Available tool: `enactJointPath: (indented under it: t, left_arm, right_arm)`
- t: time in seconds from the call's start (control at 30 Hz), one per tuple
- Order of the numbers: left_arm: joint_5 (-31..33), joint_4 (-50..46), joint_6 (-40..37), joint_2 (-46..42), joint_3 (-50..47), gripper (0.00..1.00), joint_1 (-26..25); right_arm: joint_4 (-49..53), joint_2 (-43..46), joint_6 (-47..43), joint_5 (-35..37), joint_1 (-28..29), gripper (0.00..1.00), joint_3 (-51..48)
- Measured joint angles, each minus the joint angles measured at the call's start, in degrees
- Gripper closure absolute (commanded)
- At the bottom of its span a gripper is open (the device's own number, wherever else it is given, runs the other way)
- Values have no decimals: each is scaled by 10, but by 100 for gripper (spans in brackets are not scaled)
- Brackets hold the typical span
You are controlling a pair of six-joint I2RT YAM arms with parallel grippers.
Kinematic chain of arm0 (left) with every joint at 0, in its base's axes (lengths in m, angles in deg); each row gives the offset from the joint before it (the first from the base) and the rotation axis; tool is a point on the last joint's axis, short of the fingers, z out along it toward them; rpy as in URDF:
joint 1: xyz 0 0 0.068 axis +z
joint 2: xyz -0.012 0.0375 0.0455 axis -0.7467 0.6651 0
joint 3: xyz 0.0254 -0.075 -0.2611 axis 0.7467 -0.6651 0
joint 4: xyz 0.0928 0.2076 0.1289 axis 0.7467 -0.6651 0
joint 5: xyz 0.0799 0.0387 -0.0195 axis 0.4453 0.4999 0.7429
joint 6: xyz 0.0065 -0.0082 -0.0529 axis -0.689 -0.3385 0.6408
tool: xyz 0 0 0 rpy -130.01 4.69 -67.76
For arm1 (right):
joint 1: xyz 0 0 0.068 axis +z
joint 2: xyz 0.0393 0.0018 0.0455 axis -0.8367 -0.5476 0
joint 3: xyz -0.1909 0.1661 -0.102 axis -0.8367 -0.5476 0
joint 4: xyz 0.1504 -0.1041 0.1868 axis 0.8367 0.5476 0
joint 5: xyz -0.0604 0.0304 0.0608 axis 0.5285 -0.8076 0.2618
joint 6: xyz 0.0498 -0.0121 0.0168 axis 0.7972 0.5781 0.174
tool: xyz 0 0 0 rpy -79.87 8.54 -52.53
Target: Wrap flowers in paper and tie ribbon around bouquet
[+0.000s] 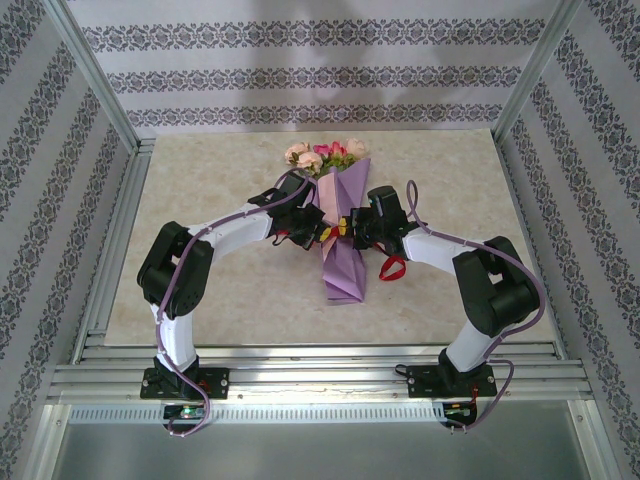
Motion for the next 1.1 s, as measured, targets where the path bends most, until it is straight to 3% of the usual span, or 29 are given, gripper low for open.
enactJointPath:
  t: [0.17,0.8,1.1]
  left_arm:
    - [0,0,0,0,0,100,0]
    - [0,0,0,0,0,100,0]
    - [0,0,0,0,0,100,0]
  right_arm:
    - [24,20,-25,0,-1,67,0]
    - [78,-11,-78,-12,9,72,47]
    - [100,-32,-99,-20,11,84,58]
